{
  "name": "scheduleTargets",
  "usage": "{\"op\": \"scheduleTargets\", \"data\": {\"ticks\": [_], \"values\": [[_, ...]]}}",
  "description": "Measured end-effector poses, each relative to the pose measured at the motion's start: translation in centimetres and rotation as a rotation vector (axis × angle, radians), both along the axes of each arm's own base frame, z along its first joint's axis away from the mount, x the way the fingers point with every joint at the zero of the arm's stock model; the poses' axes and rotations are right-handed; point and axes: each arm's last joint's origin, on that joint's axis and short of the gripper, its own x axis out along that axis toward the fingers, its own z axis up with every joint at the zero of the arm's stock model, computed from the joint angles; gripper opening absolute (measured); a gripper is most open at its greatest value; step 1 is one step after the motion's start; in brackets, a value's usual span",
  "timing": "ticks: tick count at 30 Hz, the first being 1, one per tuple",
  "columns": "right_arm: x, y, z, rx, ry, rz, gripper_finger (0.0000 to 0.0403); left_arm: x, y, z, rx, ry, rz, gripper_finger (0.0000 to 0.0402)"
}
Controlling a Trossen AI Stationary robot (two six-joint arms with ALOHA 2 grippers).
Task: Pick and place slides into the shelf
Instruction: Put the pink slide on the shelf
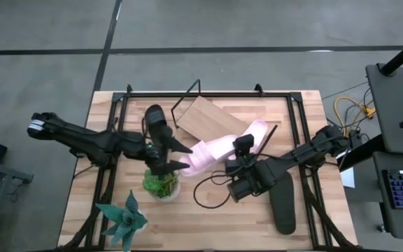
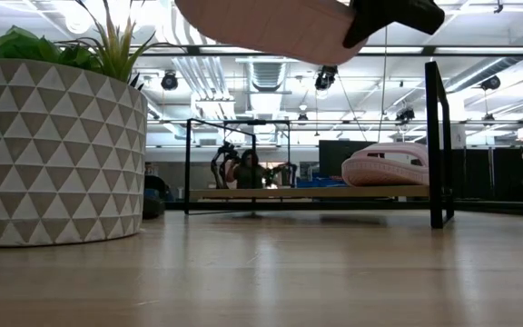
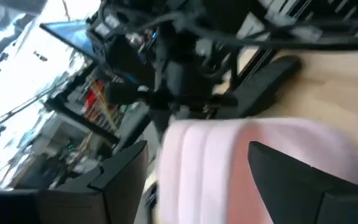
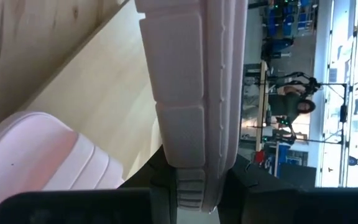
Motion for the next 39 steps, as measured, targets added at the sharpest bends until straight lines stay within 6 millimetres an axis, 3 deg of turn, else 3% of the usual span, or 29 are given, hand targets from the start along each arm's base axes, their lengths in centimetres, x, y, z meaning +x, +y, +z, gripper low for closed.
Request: {"op": "scheduleTargets", "data": {"ticks": [15,20,29,35,39], "values": [[0.0,0.0,0.0,-0.002,0.011,0.003,0.0056,3.5,-0.3,-0.4,0.088,0.073,0.195,0.0248],[0.0,0.0,0.0,-0.001,0.007,0.003,0.0055,3.7,-0.3,-0.4,0.118,0.073,0.194,0.0187],[0.1,0.0,0.0,0.002,-0.005,0.002,0.0055,3.7,-0.3,-0.5,0.131,0.069,0.199,0.0013],[0.1,0.0,0.1,0.013,-0.031,-0.014,0.0055,3.7,-0.3,-0.4,0.152,0.065,0.200,0.0003],[-0.1,-0.1,0.4,0.041,-0.110,-0.054,0.0113,3.6,-0.2,-0.2,0.158,0.058,0.211,0.0002]]}}
